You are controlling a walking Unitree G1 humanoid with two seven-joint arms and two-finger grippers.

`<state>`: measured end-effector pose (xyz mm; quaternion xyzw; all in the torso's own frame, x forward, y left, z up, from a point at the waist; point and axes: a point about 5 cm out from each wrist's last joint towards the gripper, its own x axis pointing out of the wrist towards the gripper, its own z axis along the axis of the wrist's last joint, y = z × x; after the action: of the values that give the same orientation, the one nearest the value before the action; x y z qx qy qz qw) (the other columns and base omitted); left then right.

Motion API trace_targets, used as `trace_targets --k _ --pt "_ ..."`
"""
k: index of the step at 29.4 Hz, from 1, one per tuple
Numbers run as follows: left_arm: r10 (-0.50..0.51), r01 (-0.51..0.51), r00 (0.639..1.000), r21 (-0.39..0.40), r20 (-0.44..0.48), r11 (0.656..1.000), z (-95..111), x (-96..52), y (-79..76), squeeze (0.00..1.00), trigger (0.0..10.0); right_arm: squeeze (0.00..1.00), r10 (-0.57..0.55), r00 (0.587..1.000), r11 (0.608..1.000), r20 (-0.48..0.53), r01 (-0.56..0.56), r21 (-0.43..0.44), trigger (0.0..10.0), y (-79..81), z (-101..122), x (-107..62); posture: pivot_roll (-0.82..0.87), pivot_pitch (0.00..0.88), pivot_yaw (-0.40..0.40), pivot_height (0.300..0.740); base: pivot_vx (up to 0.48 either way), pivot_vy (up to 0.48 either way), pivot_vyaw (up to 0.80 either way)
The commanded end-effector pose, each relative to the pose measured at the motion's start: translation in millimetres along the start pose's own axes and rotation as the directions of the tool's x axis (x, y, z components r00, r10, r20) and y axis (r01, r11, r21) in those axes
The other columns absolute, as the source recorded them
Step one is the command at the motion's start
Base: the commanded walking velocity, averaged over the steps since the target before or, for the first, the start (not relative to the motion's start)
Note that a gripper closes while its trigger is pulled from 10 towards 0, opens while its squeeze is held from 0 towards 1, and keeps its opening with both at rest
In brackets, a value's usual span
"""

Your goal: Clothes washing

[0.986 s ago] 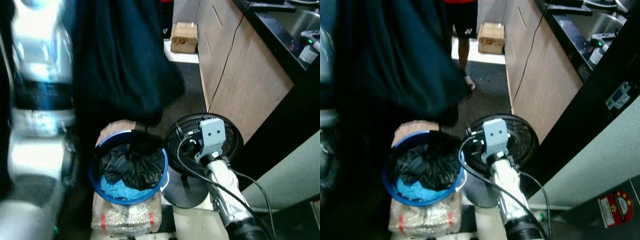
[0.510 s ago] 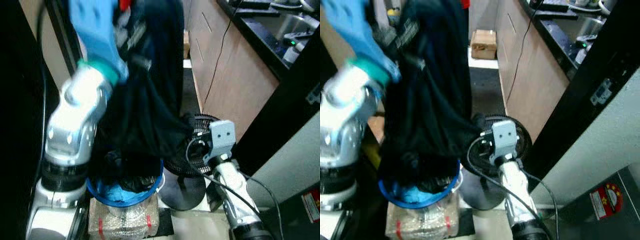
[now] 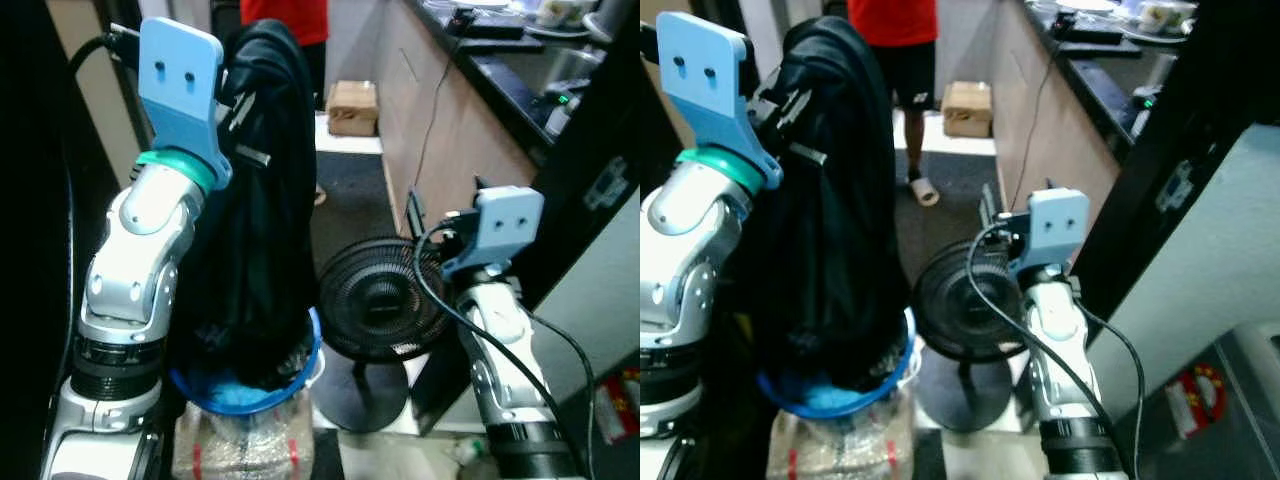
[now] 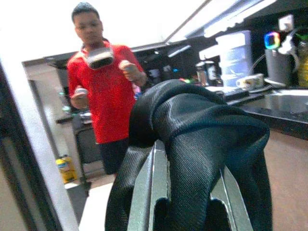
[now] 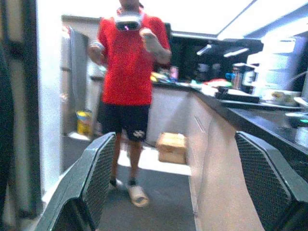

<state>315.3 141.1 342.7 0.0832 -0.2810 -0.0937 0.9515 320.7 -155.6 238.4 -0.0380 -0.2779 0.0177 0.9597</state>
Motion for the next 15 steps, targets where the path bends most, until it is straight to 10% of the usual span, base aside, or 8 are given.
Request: trace_targets --k 1,15 --pt "0.005 -0.005 1.0 -0.012 0.005 1.0 1.6 -2.8 -4.9 0.0 10.0 0.0 -0.016 1.0 1.0 -0.02 0.016 -0.002 10.0 -4.9 -0.9 -6.9 0.08 0.009 0.039 0.74 0.0 0.0 0.0" --pt "0.024 -0.024 1.0 -0.001 0.002 1.0 -5.8 3.4 -6.7 0.0 10.0 0.0 -0.053 0.998 0.999 -0.038 0.053 0.01 10.0 -10.2 1.6 -4.0 0.07 0.0 0.032 0.74 0.0 0.0 0.0"
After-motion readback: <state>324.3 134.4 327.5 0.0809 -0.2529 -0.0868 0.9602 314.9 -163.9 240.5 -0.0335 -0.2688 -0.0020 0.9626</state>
